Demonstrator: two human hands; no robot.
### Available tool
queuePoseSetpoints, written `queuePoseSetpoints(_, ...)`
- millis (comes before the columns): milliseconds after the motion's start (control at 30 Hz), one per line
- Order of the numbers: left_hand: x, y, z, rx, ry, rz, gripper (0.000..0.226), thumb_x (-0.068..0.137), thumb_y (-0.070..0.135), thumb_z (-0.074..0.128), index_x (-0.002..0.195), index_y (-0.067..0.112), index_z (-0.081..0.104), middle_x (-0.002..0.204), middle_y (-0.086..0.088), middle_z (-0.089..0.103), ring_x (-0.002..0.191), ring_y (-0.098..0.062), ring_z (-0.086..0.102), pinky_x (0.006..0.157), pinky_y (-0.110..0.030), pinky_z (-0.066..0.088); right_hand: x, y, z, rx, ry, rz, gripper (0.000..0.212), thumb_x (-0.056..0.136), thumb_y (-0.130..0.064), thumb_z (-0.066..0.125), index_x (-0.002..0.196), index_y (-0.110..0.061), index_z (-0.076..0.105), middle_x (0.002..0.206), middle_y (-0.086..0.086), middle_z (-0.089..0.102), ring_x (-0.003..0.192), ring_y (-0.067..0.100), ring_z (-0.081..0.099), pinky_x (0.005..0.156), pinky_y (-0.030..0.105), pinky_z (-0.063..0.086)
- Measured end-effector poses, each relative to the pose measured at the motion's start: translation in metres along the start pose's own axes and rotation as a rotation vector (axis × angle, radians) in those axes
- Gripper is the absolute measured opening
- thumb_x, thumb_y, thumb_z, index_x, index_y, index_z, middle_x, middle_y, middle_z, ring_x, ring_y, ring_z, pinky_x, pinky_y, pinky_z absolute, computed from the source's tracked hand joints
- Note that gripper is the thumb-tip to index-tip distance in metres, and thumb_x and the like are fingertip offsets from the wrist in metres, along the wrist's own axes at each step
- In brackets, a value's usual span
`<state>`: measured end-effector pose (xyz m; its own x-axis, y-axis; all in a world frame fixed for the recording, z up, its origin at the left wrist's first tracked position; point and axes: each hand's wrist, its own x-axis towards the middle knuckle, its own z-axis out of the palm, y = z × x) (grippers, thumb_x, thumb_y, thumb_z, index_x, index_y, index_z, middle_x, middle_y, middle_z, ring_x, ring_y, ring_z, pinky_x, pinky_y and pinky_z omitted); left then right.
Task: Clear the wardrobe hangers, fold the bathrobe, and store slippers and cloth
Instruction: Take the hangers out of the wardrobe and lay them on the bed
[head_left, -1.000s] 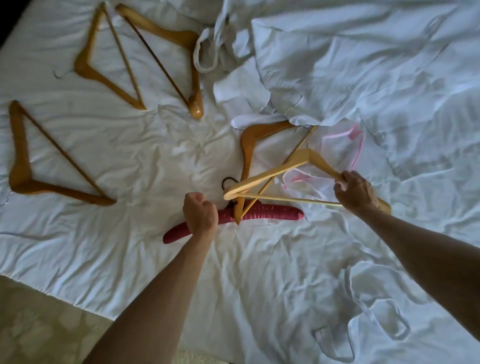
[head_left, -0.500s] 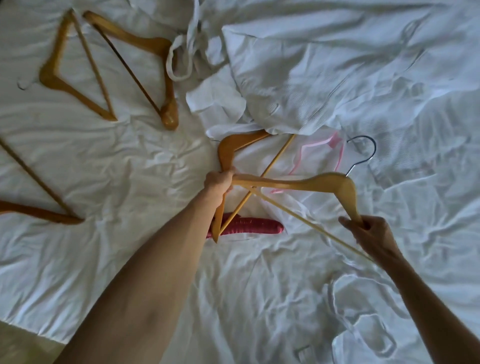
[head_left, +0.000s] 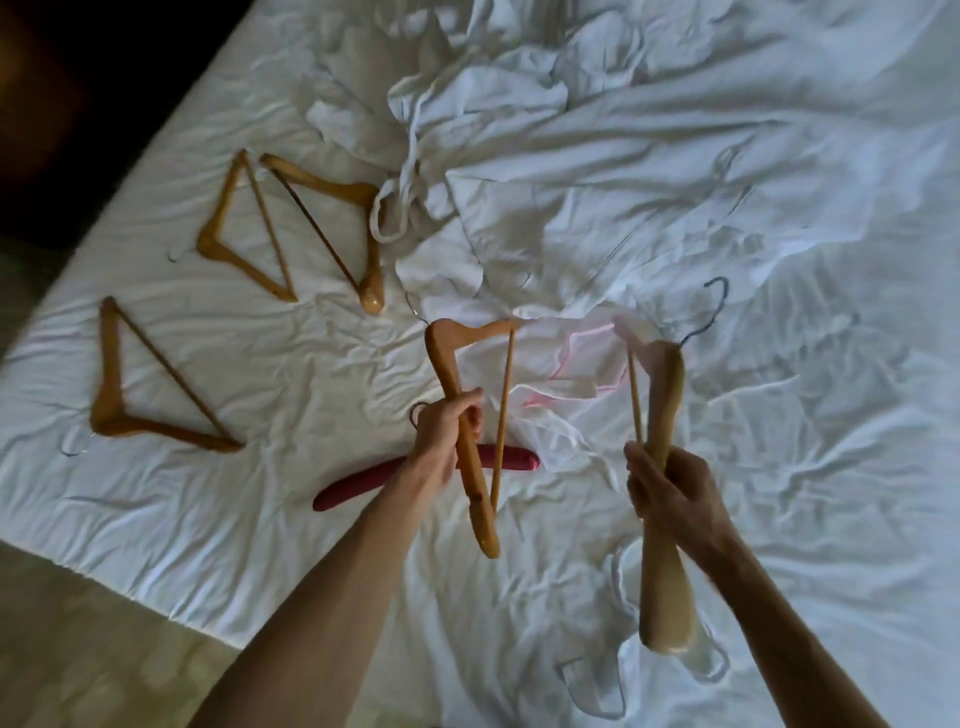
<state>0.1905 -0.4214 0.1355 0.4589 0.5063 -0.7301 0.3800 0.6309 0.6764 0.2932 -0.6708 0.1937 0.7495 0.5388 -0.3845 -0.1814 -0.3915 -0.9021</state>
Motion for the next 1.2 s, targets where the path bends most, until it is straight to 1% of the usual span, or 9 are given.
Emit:
queuePoseSetpoints(167, -0.098, 0.019, 0.026, 0.014, -0.068, 0.179, 0.029, 0.089, 0.015, 0.068, 0.061, 0.012, 0.065, 0.060, -0.009, 0.054, 0.054, -0.016, 0.048, 0.055, -0.025, 0.042, -0.020, -0.044, -0.010, -0.059, -0.165, -0.034, 0.048, 0.095, -0.045, 0.059, 0.065, -0.009, 0.059, 0.058, 0.002, 0.059, 0.054, 0.012, 0.055, 0.056, 0.026, 0.045)
queuePoseSetpoints(400, -0.252, 0.029, 0.007, 0.051, 0.068, 0.323, 0.026, 0.093, 0.019, 0.066, 0.073, 0.003, 0.068, 0.068, -0.014, 0.062, 0.060, -0.018, 0.057, 0.063, -0.027, 0.048, -0.090, -0.127, -0.001, -0.117, -0.475, -0.221, 0.051, 0.094, -0.045, 0.056, 0.063, -0.005, 0.058, 0.056, 0.001, 0.051, 0.050, 0.011, 0.050, 0.055, 0.020, 0.042)
queuePoseSetpoints(500, -0.311, 0.023, -0.014, 0.033, 0.140, 0.400, 0.029, 0.095, 0.022, 0.064, 0.077, 0.001, 0.070, 0.072, -0.016, 0.064, 0.064, -0.022, 0.057, 0.064, -0.026, 0.049, -0.121, -0.155, 0.024, -0.207, -0.640, -0.355, 0.037, 0.097, -0.051, 0.055, 0.071, -0.031, 0.072, 0.066, 0.010, 0.064, 0.062, 0.022, 0.064, 0.066, 0.031, 0.055)
queuePoseSetpoints(633, -0.378, 0.012, -0.055, -0.017, 0.268, 0.538, 0.029, 0.096, 0.014, 0.062, 0.079, -0.008, 0.069, 0.070, -0.016, 0.066, 0.060, -0.020, 0.059, 0.061, -0.025, 0.050, -0.167, -0.183, 0.066, -0.301, -0.786, -0.510, 0.031, 0.098, -0.055, 0.051, 0.085, -0.041, 0.075, 0.071, 0.007, 0.068, 0.067, 0.017, 0.069, 0.069, 0.030, 0.057)
queuePoseSetpoints(700, -0.408, 0.005, -0.081, -0.014, 0.347, 0.584, 0.027, 0.095, 0.011, 0.063, 0.073, -0.002, 0.070, 0.068, -0.014, 0.067, 0.058, -0.018, 0.059, 0.061, -0.025, 0.049, -0.191, -0.195, 0.093, -0.310, -0.855, -0.575, 0.036, 0.097, -0.050, 0.054, 0.071, -0.032, 0.071, 0.063, -0.002, 0.064, 0.058, 0.006, 0.062, 0.064, 0.021, 0.051)
queuePoseSetpoints(800, -0.453, -0.007, -0.126, -0.070, 0.467, 0.628, 0.025, 0.093, 0.011, 0.066, 0.070, 0.004, 0.070, 0.067, -0.011, 0.068, 0.057, -0.015, 0.059, 0.061, -0.026, 0.049, -0.225, -0.209, 0.141, -0.357, -0.967, -0.615, 0.060, 0.089, -0.063, 0.058, 0.073, -0.006, 0.067, 0.067, 0.007, 0.066, 0.064, 0.016, 0.068, 0.064, 0.031, 0.058)
queuePoseSetpoints(1000, -0.525, -0.041, -0.229, -0.232, 0.647, 0.710, 0.030, 0.084, 0.024, 0.071, 0.063, 0.003, 0.068, 0.061, -0.011, 0.063, 0.053, -0.018, 0.055, 0.057, -0.029, 0.045, -0.308, -0.233, 0.250, -0.363, -1.175, -0.645, 0.056, 0.092, -0.044, 0.063, 0.075, 0.010, 0.057, 0.062, 0.019, 0.052, 0.053, 0.013, 0.051, 0.053, 0.018, 0.044)
queuePoseSetpoints(1133, -0.562, -0.069, -0.302, -0.258, 0.748, 0.735, 0.031, 0.094, 0.014, 0.067, 0.065, 0.003, 0.066, 0.061, -0.009, 0.062, 0.054, -0.017, 0.054, 0.059, -0.028, 0.044, -0.363, -0.237, 0.330, -0.419, -1.269, -0.643, 0.040, 0.093, -0.042, 0.063, 0.063, -0.017, 0.060, 0.053, -0.007, 0.051, 0.050, 0.007, 0.051, 0.053, 0.016, 0.044)
queuePoseSetpoints(1200, -0.579, -0.082, -0.341, -0.256, 0.790, 0.742, 0.033, 0.095, 0.016, 0.065, 0.062, 0.008, 0.065, 0.060, -0.006, 0.060, 0.054, -0.015, 0.053, 0.058, -0.024, 0.044, -0.395, -0.237, 0.373, -0.410, -1.332, -0.646, 0.036, 0.086, -0.056, 0.062, 0.062, -0.030, 0.066, 0.056, -0.007, 0.057, 0.053, 0.009, 0.057, 0.058, 0.024, 0.049)
